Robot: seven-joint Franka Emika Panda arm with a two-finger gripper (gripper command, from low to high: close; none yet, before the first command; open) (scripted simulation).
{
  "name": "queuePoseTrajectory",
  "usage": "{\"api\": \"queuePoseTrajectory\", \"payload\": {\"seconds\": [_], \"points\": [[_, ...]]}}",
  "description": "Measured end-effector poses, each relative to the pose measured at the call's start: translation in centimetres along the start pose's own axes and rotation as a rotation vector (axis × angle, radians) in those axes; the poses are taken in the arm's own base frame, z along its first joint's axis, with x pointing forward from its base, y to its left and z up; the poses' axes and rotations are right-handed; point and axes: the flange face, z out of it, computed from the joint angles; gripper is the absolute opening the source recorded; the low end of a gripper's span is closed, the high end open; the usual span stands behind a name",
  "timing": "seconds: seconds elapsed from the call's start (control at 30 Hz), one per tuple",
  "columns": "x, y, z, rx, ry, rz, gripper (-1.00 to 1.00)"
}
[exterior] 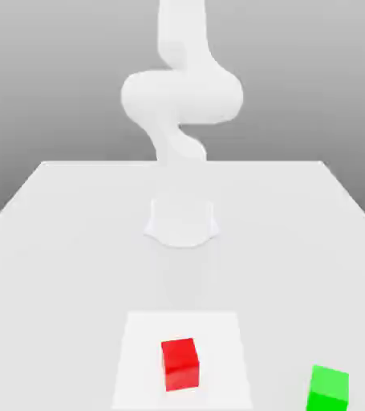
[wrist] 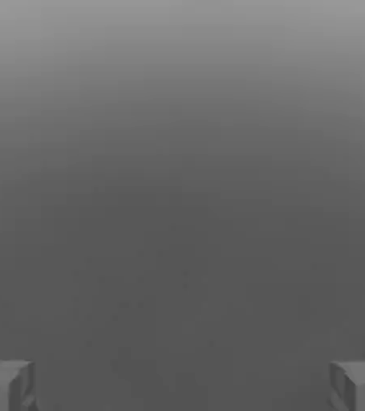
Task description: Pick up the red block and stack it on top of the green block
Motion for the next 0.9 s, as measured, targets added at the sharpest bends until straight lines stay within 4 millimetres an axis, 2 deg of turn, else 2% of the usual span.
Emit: {"api": "queuePoseTrajectory", "payload": {"seconds": [0.1, 0.23, 0.47, 0.6, 0.73, 0.9], "points": [[-0.6, 0.9, 6.7, -0.059, -0.079, -0.020, 0.00], [-2.4, 2.8, 14.9, -0.137, -0.177, -0.047, 0.00], [-7.8, 8.1, 27.3, -0.277, -0.343, -0.095, 0.00], [-11.9, 12.3, 33.0, -0.361, -0.434, -0.126, 0.00], [-16.3, 17.1, 37.4, -0.447, -0.522, -0.157, 0.00], [-19.7, 20.6, 41.9, -0.471, -0.547, -0.167, 0.00]]}}
